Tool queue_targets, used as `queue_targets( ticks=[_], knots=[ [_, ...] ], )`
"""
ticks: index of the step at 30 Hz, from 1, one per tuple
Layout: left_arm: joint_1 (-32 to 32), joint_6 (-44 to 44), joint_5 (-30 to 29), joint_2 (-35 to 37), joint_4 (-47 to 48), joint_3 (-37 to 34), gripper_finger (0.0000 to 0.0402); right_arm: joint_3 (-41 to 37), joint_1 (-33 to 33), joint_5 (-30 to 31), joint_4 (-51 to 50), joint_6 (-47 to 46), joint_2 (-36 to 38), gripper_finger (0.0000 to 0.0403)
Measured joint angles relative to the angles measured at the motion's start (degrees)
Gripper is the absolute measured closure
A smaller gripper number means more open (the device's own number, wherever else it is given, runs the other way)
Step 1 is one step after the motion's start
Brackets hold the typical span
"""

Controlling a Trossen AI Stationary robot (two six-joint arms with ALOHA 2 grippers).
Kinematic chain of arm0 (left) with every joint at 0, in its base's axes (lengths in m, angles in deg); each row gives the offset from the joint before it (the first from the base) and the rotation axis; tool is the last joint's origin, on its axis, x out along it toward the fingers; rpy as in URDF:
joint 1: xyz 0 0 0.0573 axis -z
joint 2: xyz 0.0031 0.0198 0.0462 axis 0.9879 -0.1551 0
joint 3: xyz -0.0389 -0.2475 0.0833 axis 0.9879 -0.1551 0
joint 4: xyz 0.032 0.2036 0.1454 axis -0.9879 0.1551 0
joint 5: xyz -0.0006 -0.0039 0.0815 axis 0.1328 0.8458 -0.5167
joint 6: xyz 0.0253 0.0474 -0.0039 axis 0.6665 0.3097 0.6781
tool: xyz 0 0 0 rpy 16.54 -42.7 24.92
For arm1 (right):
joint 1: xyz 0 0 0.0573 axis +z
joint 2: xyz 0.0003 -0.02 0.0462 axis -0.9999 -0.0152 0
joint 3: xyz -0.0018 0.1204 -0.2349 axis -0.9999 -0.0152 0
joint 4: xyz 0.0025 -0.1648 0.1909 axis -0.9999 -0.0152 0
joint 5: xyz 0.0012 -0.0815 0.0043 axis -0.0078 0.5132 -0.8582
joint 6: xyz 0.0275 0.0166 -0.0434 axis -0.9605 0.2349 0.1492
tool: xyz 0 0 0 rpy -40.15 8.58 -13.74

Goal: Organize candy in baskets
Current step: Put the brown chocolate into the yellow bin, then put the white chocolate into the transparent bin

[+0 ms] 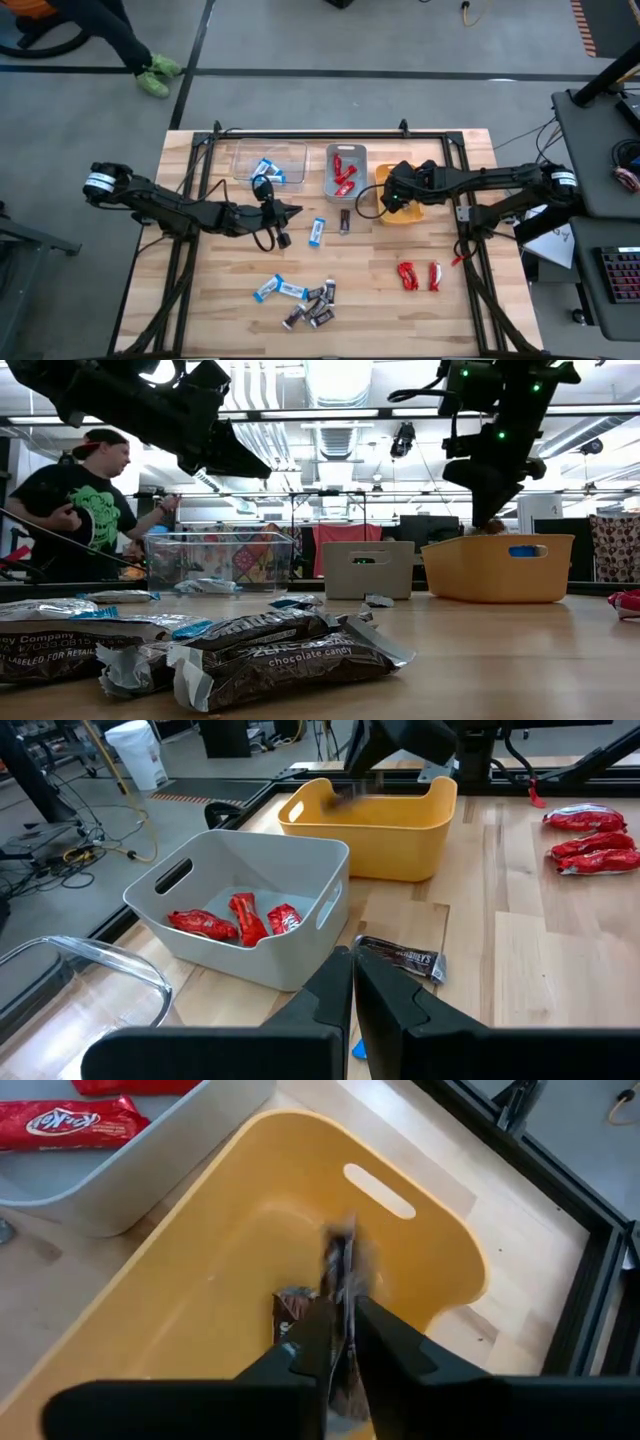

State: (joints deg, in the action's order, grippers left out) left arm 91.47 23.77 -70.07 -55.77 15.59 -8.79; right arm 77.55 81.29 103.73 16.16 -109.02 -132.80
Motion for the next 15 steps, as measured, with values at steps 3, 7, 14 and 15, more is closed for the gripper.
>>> queue_targets(
  ticks=[3, 7, 14, 15],
  knots=[
    [0.0, 0.0, 0.0, 0.0, 0.0, 0.0, 0.0402, 0.0, 0.0, 0.0, 0.1, 0.0, 0.0, 0.0322],
    [0.0, -0.2, 0.0, 0.0, 0.0, 0.0, 0.0402, 0.0, 0.0, 0.0, 0.1, 0.1, 0.0, 0.0287],
    [0.2, -3.6, 3.5, 2.5, 5.7, 0.0, 0.0402, 1.9, 0.1, -1.8, 0.3, 2.6, 0.2, 0.0257],
    [0.2, -4.7, 4.2, 3.2, 7.6, 0.0, 0.0402, 2.1, 0.1, -2.2, 0.7, 3.0, 0.2, 0.0256]
  ],
)
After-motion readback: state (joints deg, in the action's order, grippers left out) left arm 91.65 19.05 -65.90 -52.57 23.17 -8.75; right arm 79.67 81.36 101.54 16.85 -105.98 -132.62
